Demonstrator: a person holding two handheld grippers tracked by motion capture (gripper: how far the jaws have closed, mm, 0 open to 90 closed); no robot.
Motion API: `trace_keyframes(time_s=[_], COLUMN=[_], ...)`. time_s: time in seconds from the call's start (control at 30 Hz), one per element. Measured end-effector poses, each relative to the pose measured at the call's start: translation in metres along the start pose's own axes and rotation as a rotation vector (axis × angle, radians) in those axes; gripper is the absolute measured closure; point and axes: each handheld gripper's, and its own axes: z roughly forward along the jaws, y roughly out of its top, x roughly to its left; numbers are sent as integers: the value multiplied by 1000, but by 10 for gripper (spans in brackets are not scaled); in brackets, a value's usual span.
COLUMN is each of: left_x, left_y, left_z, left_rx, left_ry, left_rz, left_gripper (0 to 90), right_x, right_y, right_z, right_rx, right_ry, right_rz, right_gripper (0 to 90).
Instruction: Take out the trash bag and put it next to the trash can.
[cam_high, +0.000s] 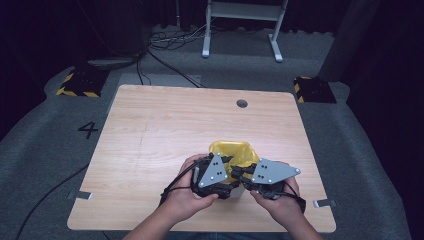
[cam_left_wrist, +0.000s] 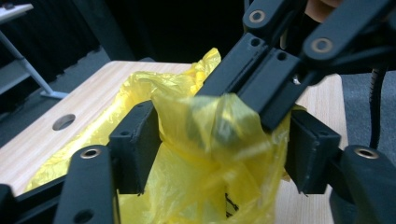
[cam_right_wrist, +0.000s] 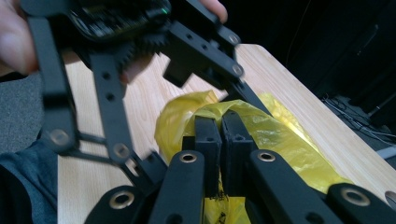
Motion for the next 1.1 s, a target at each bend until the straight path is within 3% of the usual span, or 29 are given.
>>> trace_keyframes(time_s=[0.1,0.27,0.3,0.4,0.5,0.63,0.73,1.0,1.1], left_x=[0,-2,-2,-1,-2,1,4,7,8], left_y=[0,-1,-1,0,2,6,11,29,33], left_z=[0,-1,-2,-3,-6,-8,-8,-12,-14], left_rx=[8,15,18,8,-10,-43,-53,-74,-95], left_ry=[-5,1,13,17,38,53,67,93,106], left_rz=[-10,-7,-1,3,12,0,0,20,21], left_gripper=[452,597,630,717,776,802,806,808,800], right_x=[0,-3,-5,-11,-20,-33,-37,-36,-37], right_y=[-1,-6,-7,-11,-20,-38,-51,-66,-68], right_z=[0,-13,-17,-34,-49,-63,-67,-63,-58], right_rx=[-14,-59,-64,-78,-56,-30,-23,-12,30], right_ry=[6,-39,-53,-73,-128,-185,-204,-175,-194], right_rz=[-9,-44,-41,-23,7,100,140,194,208], right_gripper=[840,638,574,521,470,419,412,398,336])
